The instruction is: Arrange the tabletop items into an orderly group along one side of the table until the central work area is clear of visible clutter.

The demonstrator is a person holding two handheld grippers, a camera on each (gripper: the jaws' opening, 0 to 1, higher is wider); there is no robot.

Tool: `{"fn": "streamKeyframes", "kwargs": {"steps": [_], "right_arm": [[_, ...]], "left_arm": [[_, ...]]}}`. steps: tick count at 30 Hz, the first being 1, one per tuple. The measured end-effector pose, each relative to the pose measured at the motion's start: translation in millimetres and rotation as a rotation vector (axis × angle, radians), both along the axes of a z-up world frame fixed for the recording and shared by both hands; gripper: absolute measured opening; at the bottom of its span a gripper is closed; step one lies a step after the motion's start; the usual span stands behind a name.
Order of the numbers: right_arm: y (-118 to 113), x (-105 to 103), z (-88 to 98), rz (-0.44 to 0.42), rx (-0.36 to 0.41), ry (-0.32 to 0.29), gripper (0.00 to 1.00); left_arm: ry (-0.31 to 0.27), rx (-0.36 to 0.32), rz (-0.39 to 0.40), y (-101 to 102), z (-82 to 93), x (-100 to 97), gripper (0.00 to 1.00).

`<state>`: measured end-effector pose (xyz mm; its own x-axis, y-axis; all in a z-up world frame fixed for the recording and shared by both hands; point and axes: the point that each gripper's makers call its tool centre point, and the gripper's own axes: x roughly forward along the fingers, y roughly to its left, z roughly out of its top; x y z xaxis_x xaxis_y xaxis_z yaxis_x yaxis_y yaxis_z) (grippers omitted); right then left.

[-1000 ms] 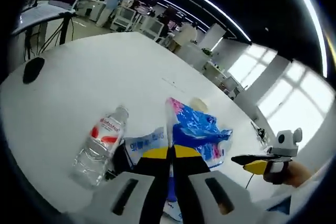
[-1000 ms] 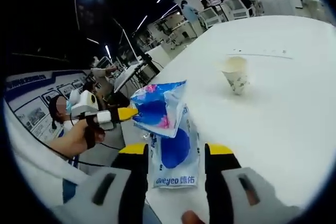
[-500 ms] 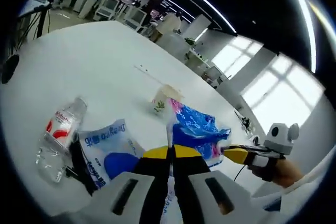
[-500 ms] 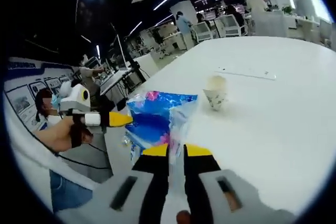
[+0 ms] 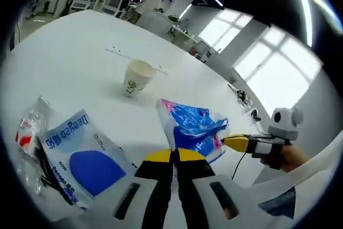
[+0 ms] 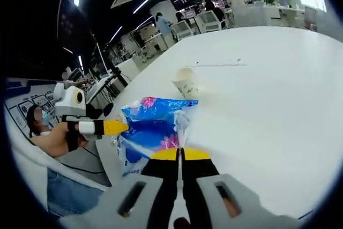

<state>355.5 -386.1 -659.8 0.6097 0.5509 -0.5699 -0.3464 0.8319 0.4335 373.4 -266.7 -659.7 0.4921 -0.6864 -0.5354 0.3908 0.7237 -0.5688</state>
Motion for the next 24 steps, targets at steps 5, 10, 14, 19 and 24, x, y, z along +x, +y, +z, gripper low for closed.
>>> {"fn": "streamKeyframes", "kwargs": {"steps": [5, 10, 14, 19, 24], "right_arm": [[-29, -1, -7.3, -0.063, -0.010, 0.012, 0.00], [-56, -2, -10.7, -0.126, -0.006, 0.020, 0.00], [-75, 0, -11.4, -0.152, -0.023, 0.017, 0.00], [-98, 4, -11.9, -0.188, -0.044, 0.012, 0.00], [-122, 11, -15.6, -0.216, -0.073, 0.017, 0.00]], "left_arm": [[-0.015, 0.032, -0.100, -29, -2.4, 5.2, 0.00], [-0.013, 0.019, -0.139, -56, -2.2, 16.8, 0.00], [-0.012, 0.024, -0.170, -78, -3.9, 22.0, 0.00], [-0.017, 0.033, -0.220, -104, -5.8, 27.6, 0.00], [-0.034, 0.061, -0.288, -130, -9.5, 32.8, 0.00]]}}
